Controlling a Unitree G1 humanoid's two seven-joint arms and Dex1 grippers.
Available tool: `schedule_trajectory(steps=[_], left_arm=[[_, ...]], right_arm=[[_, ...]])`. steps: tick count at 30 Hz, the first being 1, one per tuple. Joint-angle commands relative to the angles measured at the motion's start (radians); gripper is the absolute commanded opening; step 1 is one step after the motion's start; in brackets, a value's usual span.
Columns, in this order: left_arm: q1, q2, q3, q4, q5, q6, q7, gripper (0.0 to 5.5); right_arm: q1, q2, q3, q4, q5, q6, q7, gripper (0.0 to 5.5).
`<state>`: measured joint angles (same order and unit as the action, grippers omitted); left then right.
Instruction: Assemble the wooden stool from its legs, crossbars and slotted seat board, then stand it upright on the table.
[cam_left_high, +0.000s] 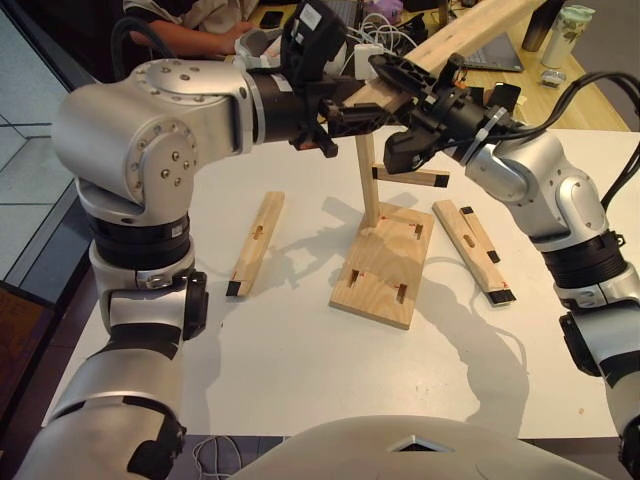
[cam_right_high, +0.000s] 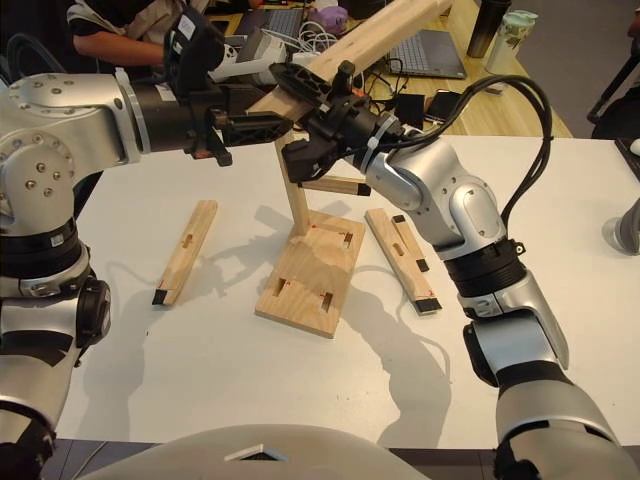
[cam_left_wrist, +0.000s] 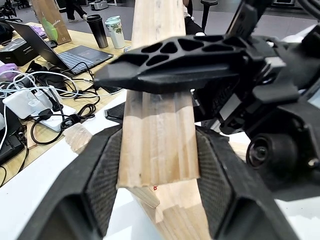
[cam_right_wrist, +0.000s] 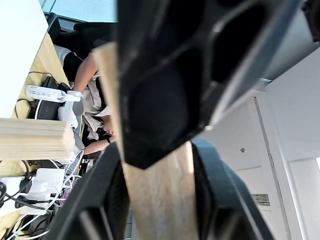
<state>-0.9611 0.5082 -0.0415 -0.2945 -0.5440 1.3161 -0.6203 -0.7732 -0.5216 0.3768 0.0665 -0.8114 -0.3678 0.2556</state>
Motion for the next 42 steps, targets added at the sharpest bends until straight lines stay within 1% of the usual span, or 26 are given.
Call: schedule_trajectory(steps=[1,7,10,11,13,15,17,19,21,23,25,27,28,30,32,33,36,38,42], left_arm=[[-0.024,-0.003,-0.002,0.007,-0.006,-0.001,0.013,2.03],[-0.031,0.002,0.023,-0.016,-0.020,-0.036,0.003,2.03],[-0.061,-0.010,0.093,0.015,-0.021,-0.103,0.021,2.03],[-0.063,-0.010,0.129,0.032,-0.025,-0.138,0.021,2.42],[-0.059,0.005,0.170,0.035,-0.041,-0.172,0.013,2.74],[-0.056,0.028,0.180,0.033,-0.048,-0.178,0.010,2.93],[-0.056,0.044,0.202,0.045,-0.059,-0.184,0.004,2.93],[-0.014,0.100,0.196,0.029,-0.047,-0.257,-0.055,2.93],[0.122,0.225,0.122,-0.041,0.014,-0.394,-0.188,2.93],[0.300,0.362,0.039,-0.101,0.101,-0.518,-0.294,2.93],[0.430,0.434,-0.003,-0.133,0.157,-0.591,-0.340,2.93],[0.513,0.449,-0.023,-0.148,0.187,-0.621,-0.340,2.93],[0.551,0.442,-0.047,-0.148,0.215,-0.634,-0.318,2.93],[0.610,0.407,-0.090,-0.145,0.252,-0.654,-0.281,2.93],[0.648,0.370,-0.121,-0.141,0.265,-0.670,-0.266,2.93],[0.654,0.352,-0.139,-0.132,0.266,-0.675,-0.265,2.93],[0.648,0.312,-0.194,-0.083,0.276,-0.692,-0.287,2.93],[0.642,0.297,-0.227,-0.052,0.293,-0.696,-0.296,2.93],[0.653,0.271,-0.282,-0.021,0.323,-0.677,-0.288,2.93]], right_arm=[[0.019,0.008,0.008,-0.017,0.014,-0.005,0.023,1.11],[0.024,0.005,-0.015,-0.011,0.043,0.007,0.041,1.08],[0.003,-0.013,-0.075,0.017,0.084,0.038,0.031,1.08],[-0.004,-0.020,-0.103,0.028,0.103,0.052,0.025,1.08],[-0.010,-0.033,-0.144,0.040,0.133,0.067,0.015,1.00],[-0.012,-0.047,-0.168,0.041,0.149,0.064,0.006,1.00],[-0.007,-0.049,-0.198,0.040,0.192,0.070,0.007,1.00],[-0.009,-0.001,-0.306,0.045,0.348,0.182,0.026,1.00],[-0.032,0.068,-0.469,0.057,0.560,0.374,0.024,1.00],[-0.063,0.135,-0.669,0.068,0.795,0.590,-0.031,1.00],[-0.071,0.175,-0.818,0.068,0.960,0.731,-0.097,1.00],[-0.065,0.212,-0.937,0.058,1.098,0.833,-0.170,1.00],[-0.058,0.251,-1.012,0.047,1.186,0.890,-0.230,1.00],[-0.039,0.341,-1.152,0.031,1.365,0.983,-0.366,1.00],[-0.014,0.420,-1.243,0.025,1.501,1.037,-0.477,1.00],[0.012,0.456,-1.257,0.015,1.544,1.056,-0.510,1.00],[0.103,0.535,-1.232,-0.020,1.603,1.091,-0.567,1.00],[0.155,0.562,-1.199,-0.027,1.606,1.087,-0.569,1.00],[0.229,0.582,-1.125,-0.028,1.576,1.013,-0.525,1.00]])
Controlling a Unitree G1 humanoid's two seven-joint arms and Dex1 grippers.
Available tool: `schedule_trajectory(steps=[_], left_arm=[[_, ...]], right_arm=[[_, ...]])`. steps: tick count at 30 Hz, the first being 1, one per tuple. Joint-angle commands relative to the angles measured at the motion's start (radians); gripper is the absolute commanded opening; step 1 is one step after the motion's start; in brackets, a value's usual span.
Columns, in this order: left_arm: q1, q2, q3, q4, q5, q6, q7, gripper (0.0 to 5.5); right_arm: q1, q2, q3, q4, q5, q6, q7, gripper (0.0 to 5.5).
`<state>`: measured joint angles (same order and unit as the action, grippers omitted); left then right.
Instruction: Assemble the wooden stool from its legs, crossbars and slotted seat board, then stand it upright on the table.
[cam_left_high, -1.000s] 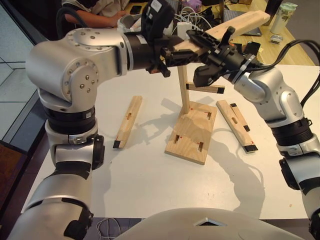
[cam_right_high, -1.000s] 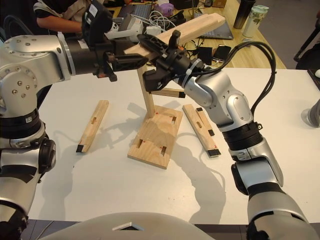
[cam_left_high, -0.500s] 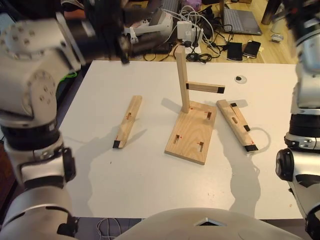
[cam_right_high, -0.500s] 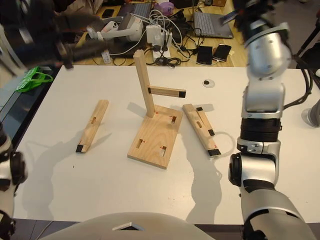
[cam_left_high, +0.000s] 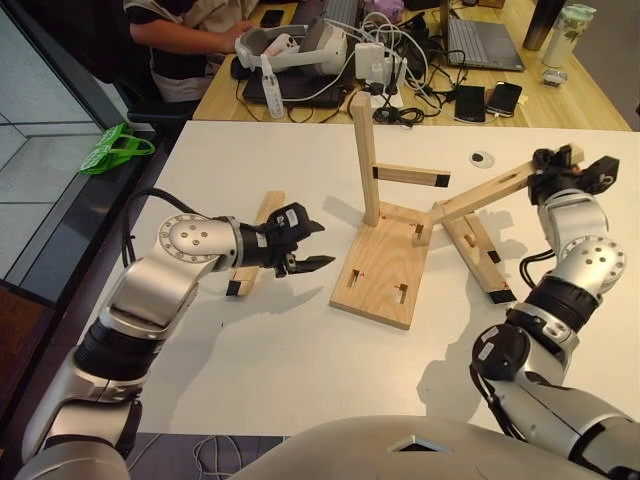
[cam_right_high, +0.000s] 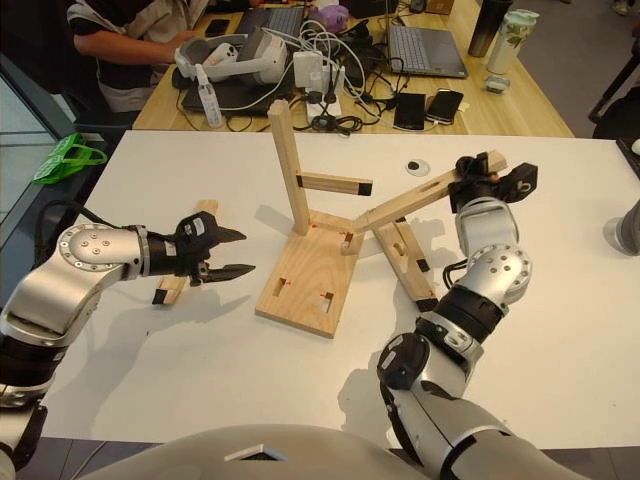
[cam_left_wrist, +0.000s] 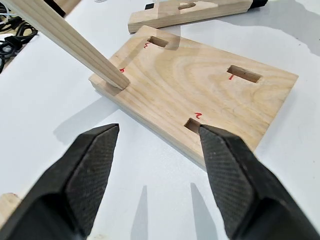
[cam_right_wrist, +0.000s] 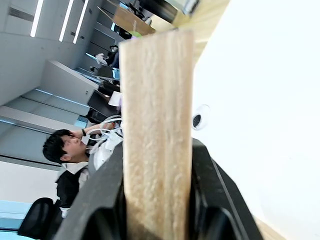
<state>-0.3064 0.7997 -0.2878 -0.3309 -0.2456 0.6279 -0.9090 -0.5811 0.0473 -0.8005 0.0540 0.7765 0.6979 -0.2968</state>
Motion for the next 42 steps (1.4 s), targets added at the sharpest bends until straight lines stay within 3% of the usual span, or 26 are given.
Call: schedule_trajectory(steps=[1,10,17,26,31,42], left_arm=[[0.005,-0.030,-0.042,0.018,0.027,0.020,0.007,2.93],[0.041,-0.173,-0.002,0.040,-0.039,0.178,0.107,2.93],[0.059,-0.305,0.167,0.043,-0.236,0.379,0.176,2.93],[-0.016,-0.548,0.473,0.045,-0.456,0.537,0.422,2.93],[-0.118,-0.596,0.576,0.028,-0.531,0.549,0.535,2.93],[-0.232,-0.624,0.619,0.029,-0.601,0.534,0.685,2.93]], right_arm=[[0.046,0.015,0.063,-0.015,-0.011,-0.071,0.036,1.00],[0.060,0.027,0.162,0.061,-0.037,-0.241,0.105,1.00],[0.062,0.011,0.250,0.134,-0.124,-0.378,0.154,1.00],[0.112,-0.018,0.361,0.108,-0.244,-0.438,0.198,1.00],[0.169,-0.016,0.405,0.059,-0.298,-0.453,0.176,1.00],[0.192,-0.019,0.601,-0.003,-0.618,-0.508,-0.008,1.00]])
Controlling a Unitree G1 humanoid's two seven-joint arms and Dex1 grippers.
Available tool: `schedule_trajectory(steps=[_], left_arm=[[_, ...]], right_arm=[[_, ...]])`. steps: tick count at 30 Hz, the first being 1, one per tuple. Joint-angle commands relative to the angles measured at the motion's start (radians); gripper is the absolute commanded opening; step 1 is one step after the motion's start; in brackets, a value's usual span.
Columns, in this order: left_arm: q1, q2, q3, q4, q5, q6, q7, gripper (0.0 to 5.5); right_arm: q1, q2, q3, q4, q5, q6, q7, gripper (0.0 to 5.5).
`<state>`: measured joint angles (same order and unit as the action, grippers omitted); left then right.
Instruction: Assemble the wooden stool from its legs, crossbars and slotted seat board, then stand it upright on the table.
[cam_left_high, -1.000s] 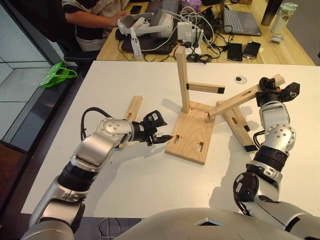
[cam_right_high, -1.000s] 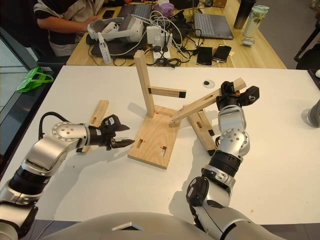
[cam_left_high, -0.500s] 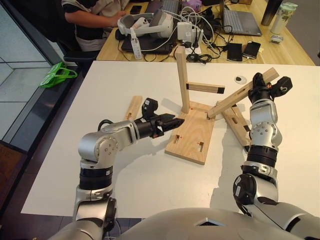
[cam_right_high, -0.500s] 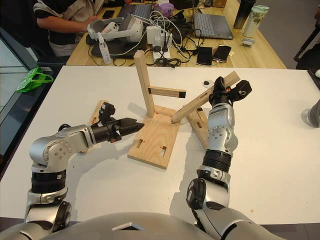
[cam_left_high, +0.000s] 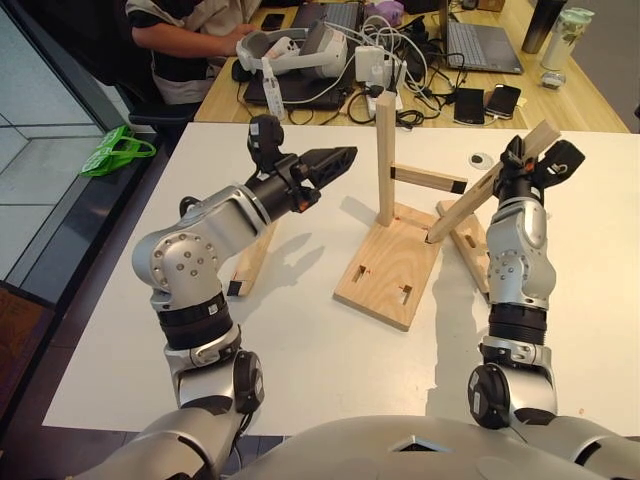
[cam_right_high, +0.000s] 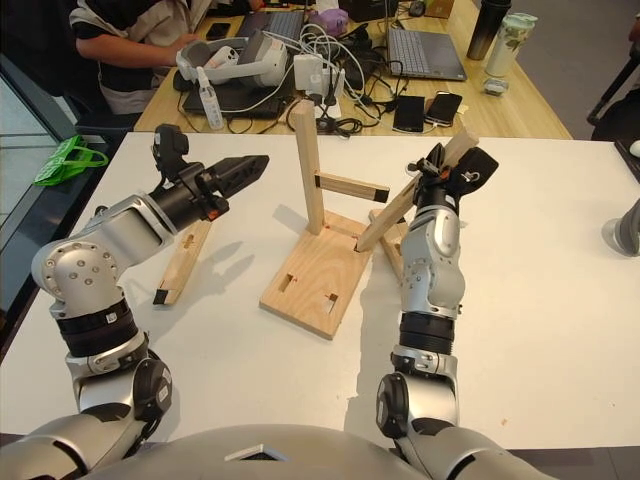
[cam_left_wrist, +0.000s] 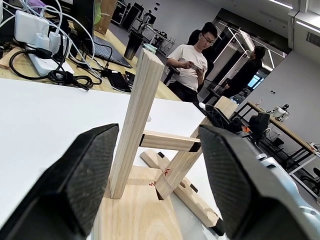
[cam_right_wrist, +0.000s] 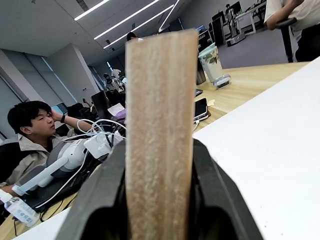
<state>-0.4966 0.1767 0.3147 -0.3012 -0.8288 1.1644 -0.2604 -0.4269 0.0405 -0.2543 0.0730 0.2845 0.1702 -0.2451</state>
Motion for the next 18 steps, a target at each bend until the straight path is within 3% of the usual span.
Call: schedule_trajectory(steps=[1,5,12,18], left_arm=[[-0.049,0.001,0.019,0.001,-0.024,-0.004,0.045,2.93],[-0.072,0.008,0.031,-0.001,-0.044,-0.011,0.069,2.93],[-0.088,0.035,0.041,0.001,-0.063,-0.030,0.092,2.93],[-0.099,0.057,0.028,-0.006,-0.059,-0.053,0.099,2.93]], right_arm=[[0.043,-0.013,0.071,-0.036,-0.151,0.023,-0.070,1.00],[0.061,0.009,0.105,-0.078,-0.197,0.040,-0.092,1.00],[0.062,0.077,0.048,-0.098,-0.008,0.067,0.003,1.00],[0.066,0.066,0.041,-0.091,0.082,0.051,0.131,1.00]])
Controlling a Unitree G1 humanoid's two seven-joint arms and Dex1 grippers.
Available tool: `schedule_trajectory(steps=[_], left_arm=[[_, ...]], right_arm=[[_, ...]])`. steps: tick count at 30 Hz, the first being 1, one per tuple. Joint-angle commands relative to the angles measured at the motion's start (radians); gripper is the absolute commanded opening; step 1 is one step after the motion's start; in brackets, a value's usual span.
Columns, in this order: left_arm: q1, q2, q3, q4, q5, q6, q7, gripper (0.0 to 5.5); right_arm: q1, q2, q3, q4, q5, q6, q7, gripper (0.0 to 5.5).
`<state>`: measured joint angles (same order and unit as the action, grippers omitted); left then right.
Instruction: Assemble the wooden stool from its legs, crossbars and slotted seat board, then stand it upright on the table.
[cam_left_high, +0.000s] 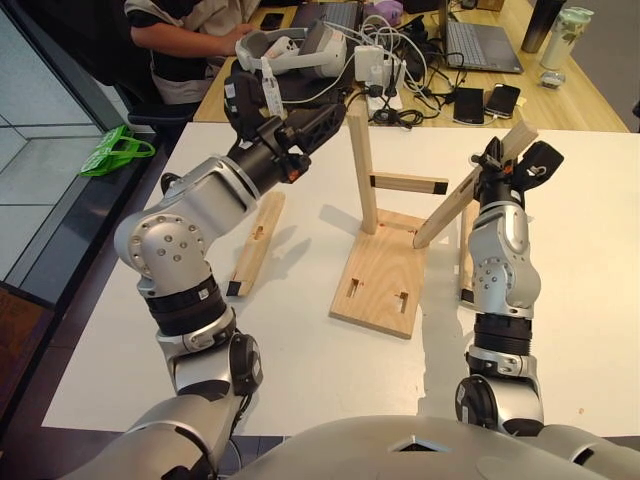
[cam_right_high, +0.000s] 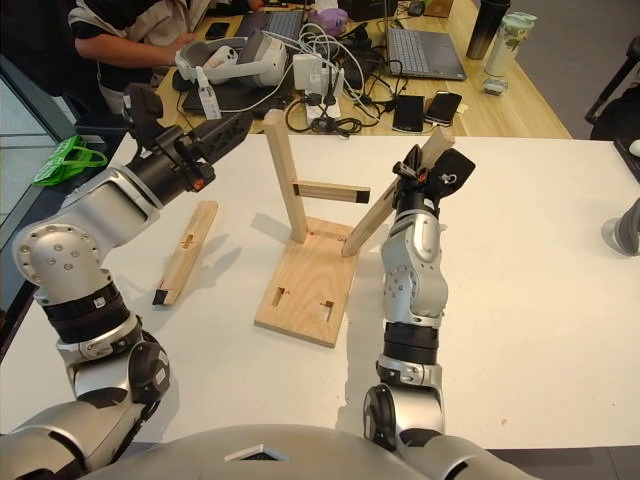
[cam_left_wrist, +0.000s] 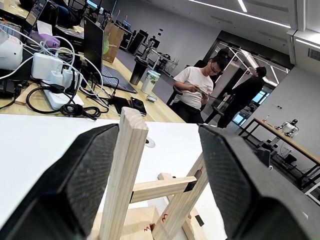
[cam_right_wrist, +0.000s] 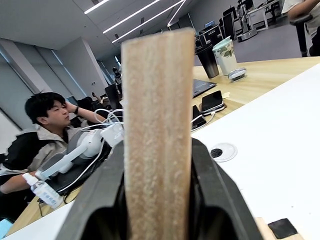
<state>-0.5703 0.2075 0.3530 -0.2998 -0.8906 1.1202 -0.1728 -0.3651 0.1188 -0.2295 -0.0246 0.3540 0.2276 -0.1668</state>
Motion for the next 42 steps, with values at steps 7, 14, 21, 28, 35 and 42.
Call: schedule_trajectory(steps=[7,14,21,28,35,42], left_arm=[[-0.035,0.049,-0.023,-0.018,-0.014,-0.027,0.007,2.93],[-0.001,0.092,-0.051,-0.034,-0.008,-0.040,-0.019,2.93],[-0.003,0.097,-0.050,-0.036,-0.015,-0.047,-0.012,2.93],[-0.040,0.076,-0.048,-0.038,-0.041,-0.036,0.037,2.93],[-0.100,0.067,-0.039,0.002,-0.074,-0.023,0.086,2.93],[-0.180,0.076,-0.045,0.073,-0.091,-0.002,0.107,2.93]], right_arm=[[0.002,-0.035,0.070,0.022,-0.057,-0.063,0.109,1.00],[0.002,-0.014,0.004,0.050,-0.068,-0.071,0.001,1.00],[0.083,-0.008,0.011,0.006,-0.102,-0.059,-0.055,1.00],[0.160,0.009,0.087,-0.085,-0.218,-0.092,-0.129,1.00],[0.174,0.061,0.100,-0.126,-0.235,-0.120,-0.251,1.00],[0.236,0.136,0.141,-0.161,-0.271,-0.178,-0.441,1.00]])
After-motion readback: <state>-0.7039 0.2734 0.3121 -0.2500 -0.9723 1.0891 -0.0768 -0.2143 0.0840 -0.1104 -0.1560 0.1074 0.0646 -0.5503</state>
